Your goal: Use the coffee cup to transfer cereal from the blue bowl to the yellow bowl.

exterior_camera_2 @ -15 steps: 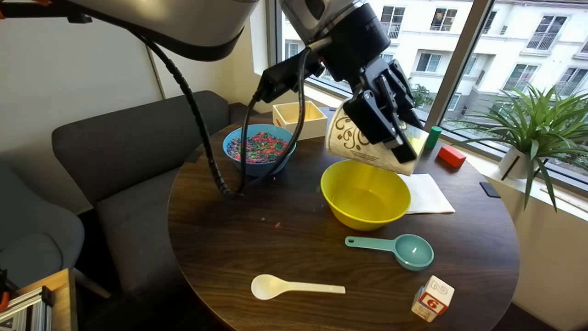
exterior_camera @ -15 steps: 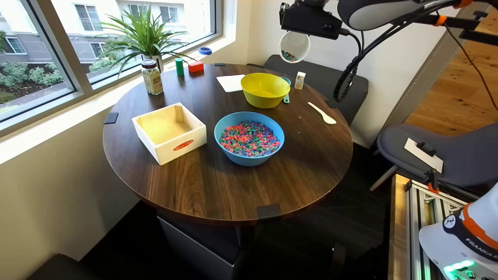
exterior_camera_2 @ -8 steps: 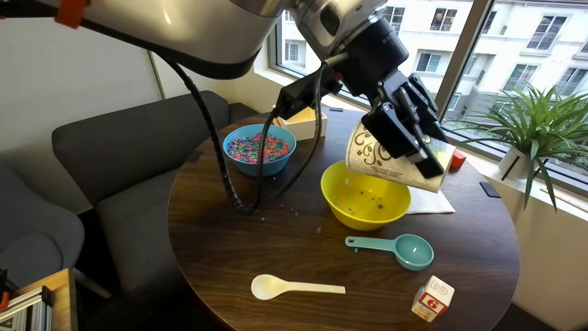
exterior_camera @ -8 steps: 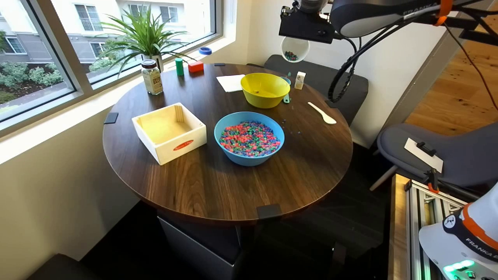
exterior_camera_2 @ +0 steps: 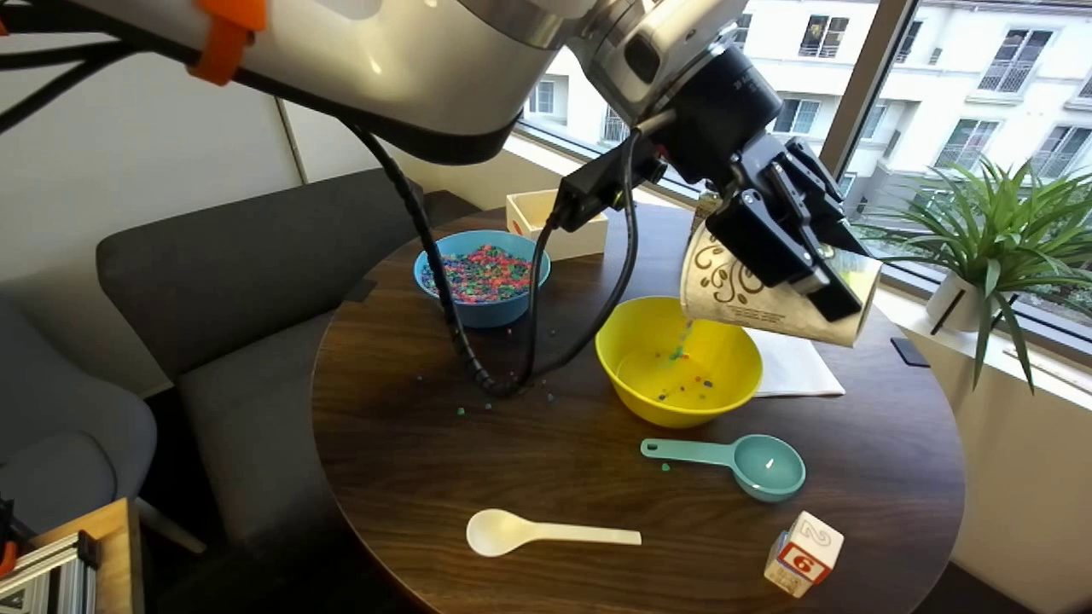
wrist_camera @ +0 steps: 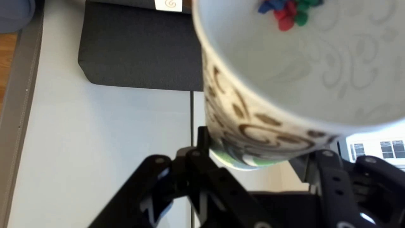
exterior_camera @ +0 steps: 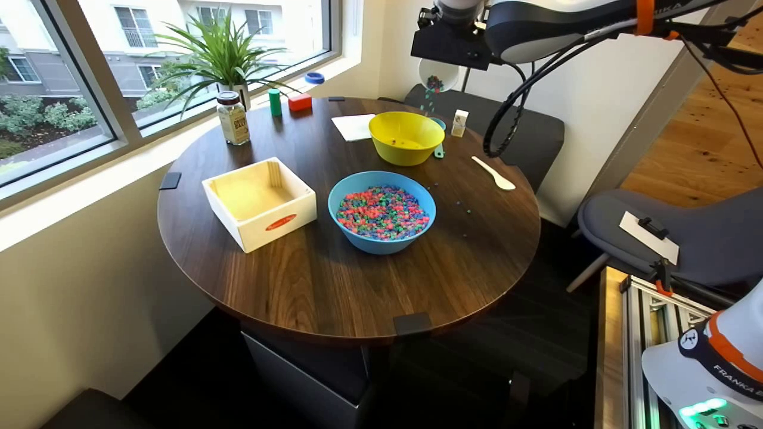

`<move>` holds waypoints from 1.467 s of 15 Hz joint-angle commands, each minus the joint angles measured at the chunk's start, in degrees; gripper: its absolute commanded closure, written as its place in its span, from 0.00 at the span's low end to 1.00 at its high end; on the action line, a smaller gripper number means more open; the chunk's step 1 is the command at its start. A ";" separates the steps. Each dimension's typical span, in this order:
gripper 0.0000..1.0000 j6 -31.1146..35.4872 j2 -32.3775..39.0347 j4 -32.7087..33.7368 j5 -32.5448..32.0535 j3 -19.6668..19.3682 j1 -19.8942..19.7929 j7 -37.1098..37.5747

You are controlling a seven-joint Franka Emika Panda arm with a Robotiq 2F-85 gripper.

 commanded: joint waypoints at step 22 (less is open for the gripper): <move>0.64 -13.62 3.54 1.77 -17.74 2.98 4.83 2.30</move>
